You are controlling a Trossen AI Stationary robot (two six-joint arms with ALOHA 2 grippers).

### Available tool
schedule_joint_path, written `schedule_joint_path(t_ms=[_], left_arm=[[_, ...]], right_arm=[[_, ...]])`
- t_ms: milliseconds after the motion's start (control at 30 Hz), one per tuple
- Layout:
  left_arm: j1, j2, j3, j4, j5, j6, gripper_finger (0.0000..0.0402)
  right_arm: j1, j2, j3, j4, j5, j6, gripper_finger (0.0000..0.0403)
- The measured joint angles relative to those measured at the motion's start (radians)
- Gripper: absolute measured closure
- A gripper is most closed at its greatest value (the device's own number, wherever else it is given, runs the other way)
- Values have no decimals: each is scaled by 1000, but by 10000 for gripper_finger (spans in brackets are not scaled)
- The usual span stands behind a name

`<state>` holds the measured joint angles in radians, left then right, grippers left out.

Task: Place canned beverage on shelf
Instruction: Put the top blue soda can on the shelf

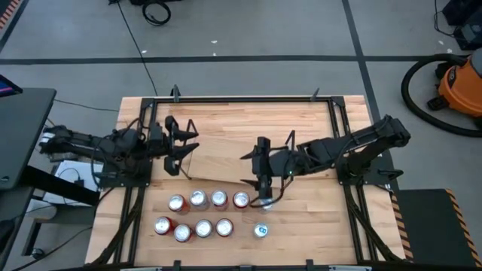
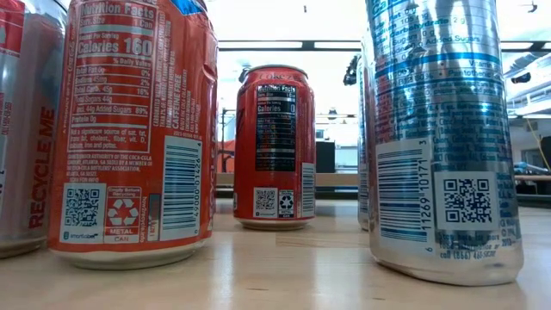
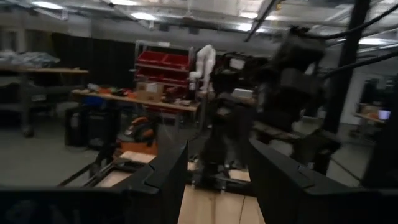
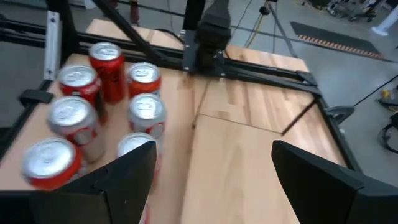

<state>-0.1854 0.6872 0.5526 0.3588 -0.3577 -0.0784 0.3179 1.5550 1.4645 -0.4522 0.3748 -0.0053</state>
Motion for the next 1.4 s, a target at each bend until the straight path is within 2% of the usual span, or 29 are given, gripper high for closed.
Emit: schedule_joint_path(t_ms=[233, 367, 567, 667, 767, 1033, 1400], left_arm=[[-177, 17, 12, -42, -343, 22, 230], [-252, 87, 92, -134, -461, 22, 230], [-303, 218, 197, -249, -494, 22, 230], [-316, 244, 215, -260, -494, 21, 230], [-318, 249, 214, -269, -495, 21, 230], [-317, 249, 214, -281, -495, 10, 230], [-316, 249, 214, -295, -495, 10, 230]], right_arm=[[29, 39, 11, -38, -39, 48, 72], [25, 113, 11, -45, -97, 55, 72], [13, 209, 9, -31, -130, 5, 72], [5, 239, 9, -21, -203, 13, 72], [9, 258, 10, -11, -247, 21, 72], [34, 293, 10, 11, -249, 45, 71], [57, 229, 11, -151, -238, 99, 6]])
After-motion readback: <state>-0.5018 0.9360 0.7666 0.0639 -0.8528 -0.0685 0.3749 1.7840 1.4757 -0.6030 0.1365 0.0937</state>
